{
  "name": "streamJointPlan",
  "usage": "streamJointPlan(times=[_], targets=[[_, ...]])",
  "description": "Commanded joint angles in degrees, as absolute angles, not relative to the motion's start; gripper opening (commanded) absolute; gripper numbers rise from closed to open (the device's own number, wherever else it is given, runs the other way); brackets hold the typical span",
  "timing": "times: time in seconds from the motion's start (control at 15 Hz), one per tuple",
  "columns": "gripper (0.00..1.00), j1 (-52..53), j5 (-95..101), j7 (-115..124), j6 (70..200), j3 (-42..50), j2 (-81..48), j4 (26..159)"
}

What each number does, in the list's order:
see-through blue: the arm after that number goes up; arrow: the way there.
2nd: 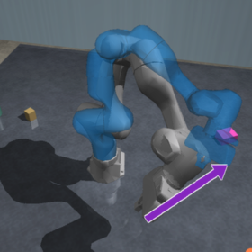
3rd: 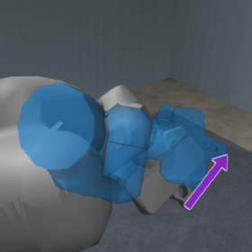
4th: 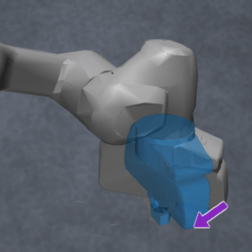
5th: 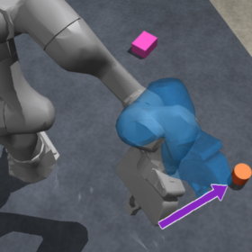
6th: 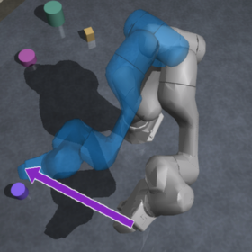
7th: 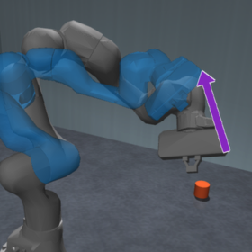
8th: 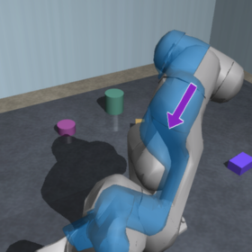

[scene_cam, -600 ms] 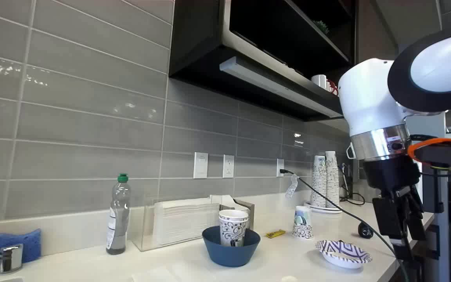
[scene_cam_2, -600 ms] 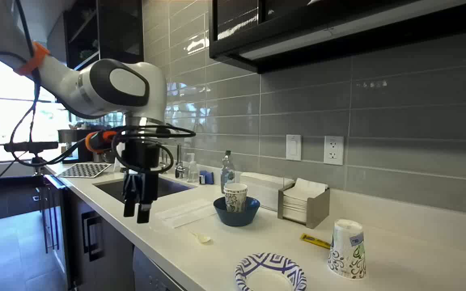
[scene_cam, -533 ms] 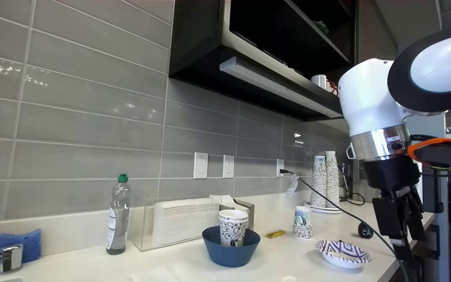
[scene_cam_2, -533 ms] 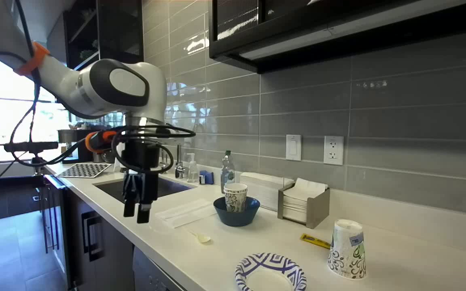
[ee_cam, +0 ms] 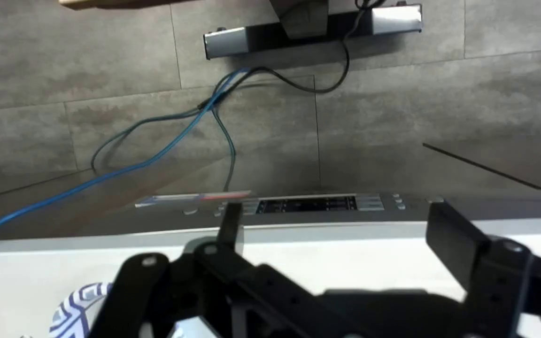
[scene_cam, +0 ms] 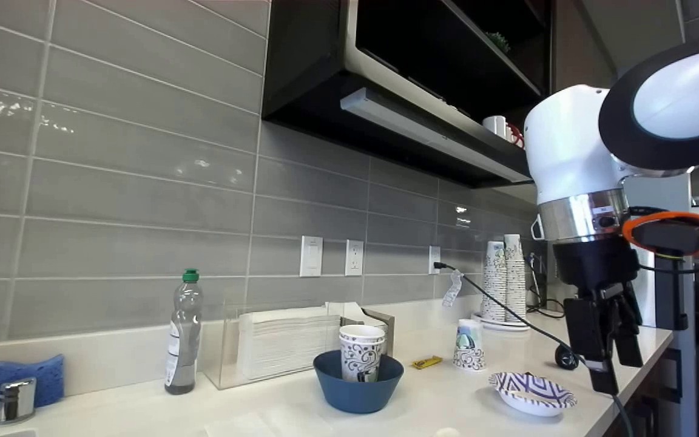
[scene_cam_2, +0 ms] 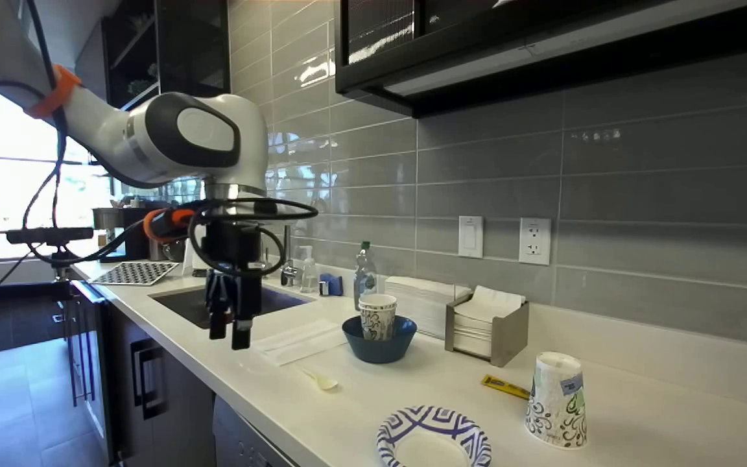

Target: Remove the cups from the blue bowl

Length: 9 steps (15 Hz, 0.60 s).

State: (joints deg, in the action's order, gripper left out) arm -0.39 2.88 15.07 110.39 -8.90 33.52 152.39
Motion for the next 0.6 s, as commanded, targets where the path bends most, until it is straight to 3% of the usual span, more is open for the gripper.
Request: streamJointPlan(times=[0.0,0.53], targets=[[1.0,0.48,1.72,15.41,115.32,-8.27,28.81,146.87],[1.0,1.18,0.05,17.1,120.7,-8.56,10.86,130.05]])
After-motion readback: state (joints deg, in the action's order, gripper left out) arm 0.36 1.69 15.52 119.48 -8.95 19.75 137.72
